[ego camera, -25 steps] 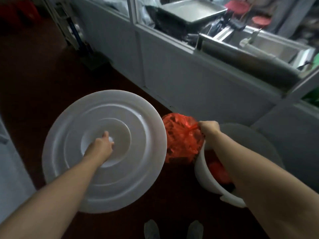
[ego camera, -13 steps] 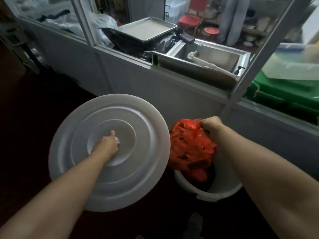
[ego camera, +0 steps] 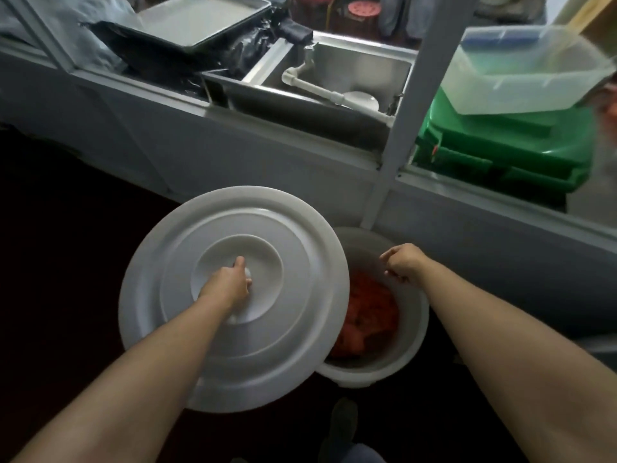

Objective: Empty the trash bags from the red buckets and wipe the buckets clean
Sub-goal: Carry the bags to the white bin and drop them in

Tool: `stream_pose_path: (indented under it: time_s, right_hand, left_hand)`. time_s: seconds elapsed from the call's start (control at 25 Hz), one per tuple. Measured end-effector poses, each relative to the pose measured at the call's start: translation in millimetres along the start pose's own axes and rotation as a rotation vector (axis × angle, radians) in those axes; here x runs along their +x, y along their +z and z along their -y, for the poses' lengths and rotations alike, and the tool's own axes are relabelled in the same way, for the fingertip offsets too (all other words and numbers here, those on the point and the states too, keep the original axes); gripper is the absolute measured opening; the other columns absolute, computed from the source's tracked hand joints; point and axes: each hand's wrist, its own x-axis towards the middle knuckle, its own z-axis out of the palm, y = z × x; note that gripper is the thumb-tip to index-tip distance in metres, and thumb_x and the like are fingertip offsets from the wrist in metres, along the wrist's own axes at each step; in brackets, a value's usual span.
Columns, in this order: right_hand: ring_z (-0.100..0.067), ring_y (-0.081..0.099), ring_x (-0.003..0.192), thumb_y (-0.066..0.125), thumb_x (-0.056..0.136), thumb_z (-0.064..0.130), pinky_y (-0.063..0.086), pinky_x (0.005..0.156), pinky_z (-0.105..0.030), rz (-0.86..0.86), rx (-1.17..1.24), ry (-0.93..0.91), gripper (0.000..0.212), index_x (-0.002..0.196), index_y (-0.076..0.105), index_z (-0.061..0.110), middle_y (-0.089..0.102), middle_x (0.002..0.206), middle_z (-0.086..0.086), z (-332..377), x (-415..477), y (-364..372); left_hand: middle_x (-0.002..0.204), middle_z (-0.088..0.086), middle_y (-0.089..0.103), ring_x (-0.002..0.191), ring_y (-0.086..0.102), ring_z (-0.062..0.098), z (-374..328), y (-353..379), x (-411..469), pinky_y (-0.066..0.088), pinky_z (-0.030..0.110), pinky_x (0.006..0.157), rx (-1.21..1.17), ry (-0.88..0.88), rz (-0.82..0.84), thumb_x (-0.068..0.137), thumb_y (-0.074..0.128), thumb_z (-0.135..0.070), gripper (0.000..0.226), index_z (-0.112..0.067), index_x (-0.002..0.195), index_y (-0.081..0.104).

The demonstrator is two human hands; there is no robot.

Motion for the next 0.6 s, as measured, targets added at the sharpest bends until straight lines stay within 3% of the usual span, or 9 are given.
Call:
stream_pose_path:
  time_s: [0.16, 0.28, 0.4, 0.52, 0.6]
  right_hand:
    - [-0.009, 0.049, 0.034, 0.043, 0.097, -0.007, 0.032, 0.033, -0.014, 0.038, -0.024, 0.041, 0.029, 0.102, 0.068, 0.007, 0.062, 0.070, -0.011, -36, 42, -18]
    - [-0.014, 0.058, 0.058, 0.047, 0.097, -0.005, 0.035, 0.034, -0.013, 0.048, -0.017, 0.072, 0.025, 0.097, 0.066, 0.011, 0.067, 0.089, -0.013, -59, 61, -21]
    - [-0.015, 0.060, 0.064, 0.049, 0.096, -0.003, 0.039, 0.039, -0.016, 0.025, -0.010, 0.116, 0.023, 0.099, 0.066, 0.012, 0.069, 0.096, -0.013, -90, 85, -15]
    - [-0.021, 0.066, 0.073, 0.051, 0.093, 0.003, 0.045, 0.054, -0.022, -0.022, 0.025, 0.153, 0.020, 0.098, 0.069, 0.012, 0.071, 0.090, -0.010, -126, 111, 2]
    - [-0.028, 0.070, 0.088, 0.056, 0.090, 0.009, 0.055, 0.073, -0.030, -0.053, 0.062, 0.153, 0.016, 0.096, 0.070, 0.014, 0.072, 0.092, -0.010, -149, 124, 15]
  left_hand:
    - [0.109, 0.024, 0.065, 0.102, 0.063, 0.043, -52, 22, 31, 0.042, 0.038, 0.072, -0.009, 0.026, 0.062, 0.099, 0.050, -0.030, 0.031, -0.015, 0.122, 0.036]
    - [0.104, 0.021, 0.066, 0.099, 0.064, 0.041, -80, 49, 47, 0.045, 0.039, 0.072, -0.017, 0.053, 0.100, 0.097, 0.051, -0.026, 0.029, -0.016, 0.121, 0.037]
    - [0.110, 0.023, 0.064, 0.104, 0.063, 0.041, -108, 82, 71, 0.046, 0.041, 0.078, -0.042, 0.103, 0.170, 0.099, 0.047, -0.021, 0.035, -0.015, 0.131, 0.037]
    - [0.121, 0.025, 0.057, 0.110, 0.060, 0.040, -132, 118, 100, 0.047, 0.042, 0.088, -0.063, 0.148, 0.249, 0.102, 0.043, -0.023, 0.043, -0.013, 0.142, 0.032]
    - [0.123, 0.025, 0.057, 0.111, 0.059, 0.040, -147, 142, 115, 0.048, 0.042, 0.091, -0.044, 0.195, 0.263, 0.103, 0.043, -0.025, 0.044, -0.010, 0.143, 0.032]
